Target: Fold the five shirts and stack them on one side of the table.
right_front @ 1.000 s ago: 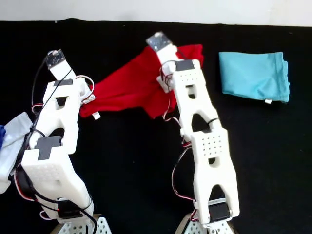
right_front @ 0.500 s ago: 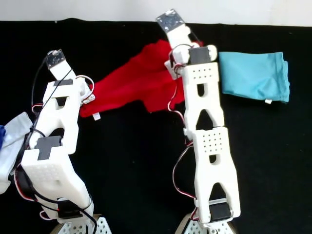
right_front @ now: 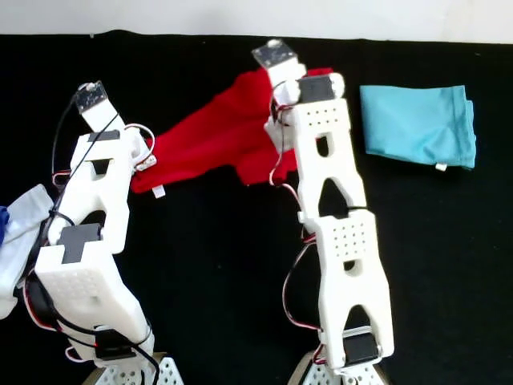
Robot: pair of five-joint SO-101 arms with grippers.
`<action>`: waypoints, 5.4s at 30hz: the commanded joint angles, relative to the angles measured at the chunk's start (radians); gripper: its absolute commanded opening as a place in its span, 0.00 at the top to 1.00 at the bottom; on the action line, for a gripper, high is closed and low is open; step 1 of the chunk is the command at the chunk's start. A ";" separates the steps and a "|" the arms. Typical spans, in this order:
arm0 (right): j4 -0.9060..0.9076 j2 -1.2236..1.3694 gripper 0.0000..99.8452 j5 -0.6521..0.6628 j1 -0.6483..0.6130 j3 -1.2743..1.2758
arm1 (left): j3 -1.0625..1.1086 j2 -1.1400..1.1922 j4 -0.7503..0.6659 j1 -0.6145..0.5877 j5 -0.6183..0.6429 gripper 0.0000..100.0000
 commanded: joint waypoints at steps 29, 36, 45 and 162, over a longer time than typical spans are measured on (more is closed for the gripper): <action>-0.429 -0.113 0.79 -0.009 -0.090 0.608 | -0.010 0.002 -0.008 0.005 -0.002 0.99; -0.404 -0.116 0.99 -0.009 -0.002 0.524 | -0.010 0.002 -0.008 0.005 -0.002 0.99; 0.007 -0.114 0.99 0.135 0.048 0.110 | -0.010 0.002 -0.008 0.005 -0.002 0.99; -0.269 -1.075 0.99 0.109 0.206 0.303 | -1.044 -0.605 1.057 0.030 0.261 0.99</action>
